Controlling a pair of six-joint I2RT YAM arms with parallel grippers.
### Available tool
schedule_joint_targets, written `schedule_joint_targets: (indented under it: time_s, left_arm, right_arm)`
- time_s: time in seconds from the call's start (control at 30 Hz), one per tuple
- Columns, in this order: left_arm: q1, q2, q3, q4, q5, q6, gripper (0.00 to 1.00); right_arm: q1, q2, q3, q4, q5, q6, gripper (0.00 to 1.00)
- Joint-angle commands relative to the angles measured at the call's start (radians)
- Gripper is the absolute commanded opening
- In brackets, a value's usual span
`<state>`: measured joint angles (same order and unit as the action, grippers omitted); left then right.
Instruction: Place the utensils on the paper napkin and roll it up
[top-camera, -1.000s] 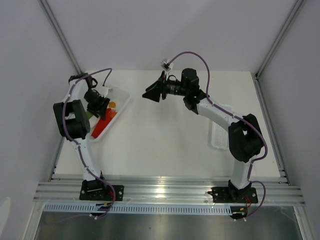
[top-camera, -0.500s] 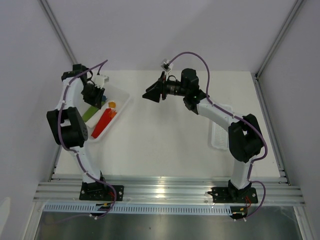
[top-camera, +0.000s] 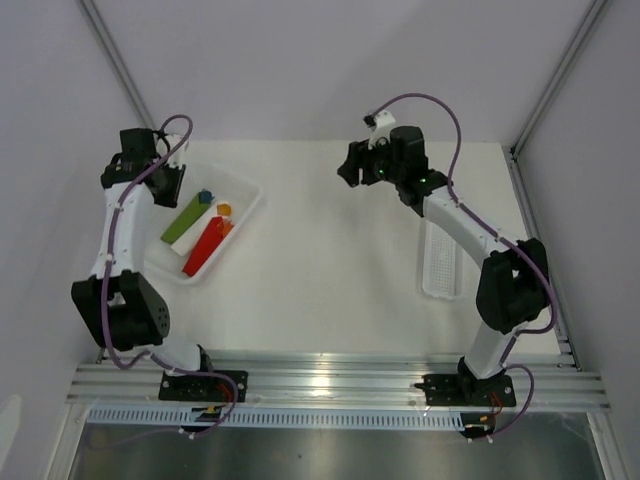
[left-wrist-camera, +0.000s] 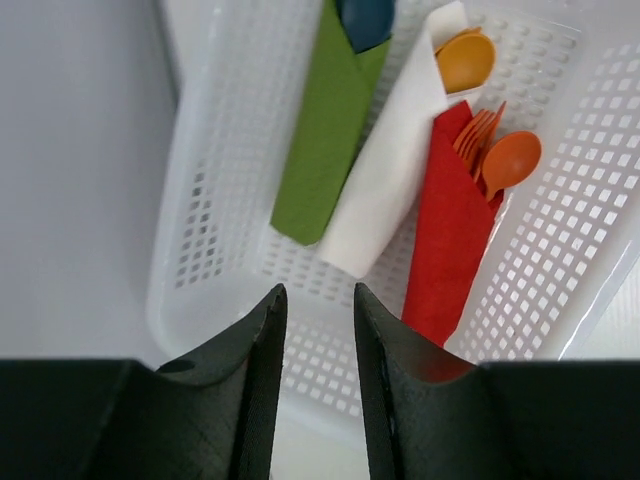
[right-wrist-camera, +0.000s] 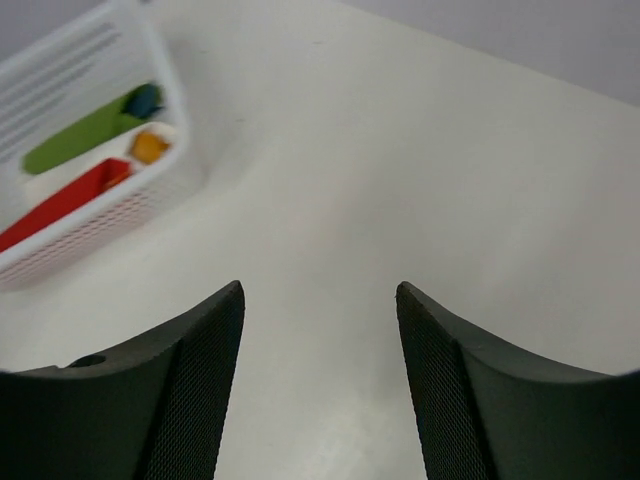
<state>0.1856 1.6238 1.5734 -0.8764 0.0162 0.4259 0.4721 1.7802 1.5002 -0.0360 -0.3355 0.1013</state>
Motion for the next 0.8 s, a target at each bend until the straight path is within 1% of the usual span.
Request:
schedule_joint_targets:
  time_s: [0.0,0.03,0.1,0.13,0.17,0.23,0.27,0.3,0.33,0.4,0.53,0.67,0.77]
  left_arm:
    - [-0.003,-0.142,-0.085,0.074,-0.12,-0.039,0.37]
    - [-0.002,-0.184,-0.102,0.076,-0.133,-0.035,0.37]
    - [0.005,-0.232,-0.18,0.08,-0.169,-0.035,0.38]
    - [0.008,-0.28,-0.222,0.083,-0.177,-0.035,0.38]
    - [0.012,-0.303,-0.242,0.088,-0.185,-0.036,0.39]
    - [0.028,-0.359,-0.312,0.082,-0.194,-0.052,0.4]
    - [0.032,-0.376,-0.329,0.073,-0.2,-0.062,0.4]
    - [0.038,-0.396,-0.341,0.07,-0.211,-0.068,0.41]
    - [0.044,-0.415,-0.39,0.068,-0.214,-0.084,0.41]
    - [0.054,-0.475,-0.442,0.065,-0.214,-0.091,0.41]
    - [0.069,-0.547,-0.532,0.062,-0.228,-0.095,0.41]
    - [0.107,-0.588,-0.57,0.059,-0.214,-0.116,0.41]
    - [0.11,-0.613,-0.601,0.06,-0.213,-0.119,0.41]
  right_arm:
    - [-0.081,-0.087,0.034,-0.117,0.211,-0.068,0.66]
    - [-0.12,-0.099,0.032,-0.146,0.237,-0.061,0.66]
    - [-0.164,-0.11,0.028,-0.177,0.289,-0.039,0.67]
    - [-0.187,-0.116,0.025,-0.203,0.334,-0.028,0.68]
    - [-0.234,-0.129,0.019,-0.212,0.349,-0.016,0.68]
    - [-0.282,-0.146,-0.012,-0.228,0.403,0.026,0.68]
    - [-0.324,-0.165,-0.023,-0.231,0.418,0.043,0.69]
    - [-0.345,-0.174,-0.034,-0.232,0.43,0.057,0.69]
    - [-0.363,-0.183,-0.061,-0.234,0.47,0.089,0.7]
    - [-0.407,-0.209,-0.083,-0.237,0.492,0.113,0.7]
    - [-0.435,-0.243,-0.144,-0.217,0.527,0.13,0.7]
    - [-0.435,-0.251,-0.149,-0.225,0.657,0.193,0.71]
    - [-0.435,-0.255,-0.149,-0.234,0.653,0.213,0.72]
